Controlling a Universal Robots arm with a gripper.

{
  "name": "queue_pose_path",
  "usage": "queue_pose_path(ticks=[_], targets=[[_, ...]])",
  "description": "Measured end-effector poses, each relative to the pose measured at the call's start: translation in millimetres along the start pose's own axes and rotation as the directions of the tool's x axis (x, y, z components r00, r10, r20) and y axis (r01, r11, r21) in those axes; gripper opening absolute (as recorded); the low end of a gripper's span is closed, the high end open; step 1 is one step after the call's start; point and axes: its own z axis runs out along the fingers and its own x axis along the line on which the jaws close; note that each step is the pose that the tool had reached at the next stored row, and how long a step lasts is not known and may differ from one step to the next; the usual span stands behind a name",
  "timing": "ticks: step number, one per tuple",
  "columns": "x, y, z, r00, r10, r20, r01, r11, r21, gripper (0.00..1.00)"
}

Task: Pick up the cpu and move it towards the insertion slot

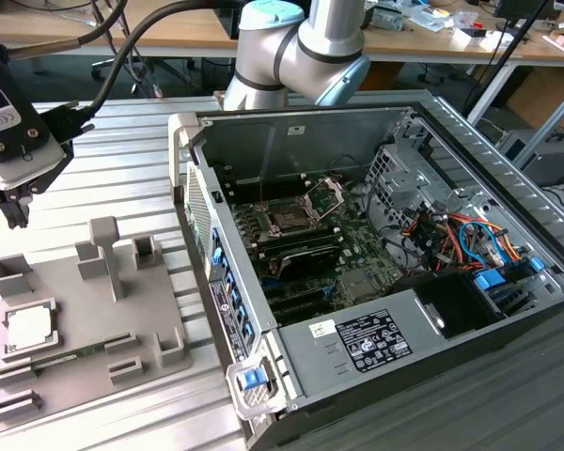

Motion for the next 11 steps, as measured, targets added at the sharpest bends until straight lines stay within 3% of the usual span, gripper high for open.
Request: queue_pose_path(ticks=[11], targets=[[0.9, -0.1, 2.0, 1.0, 0.0, 0.0001, 0.0, 1.0, -0.0001, 0.11]])
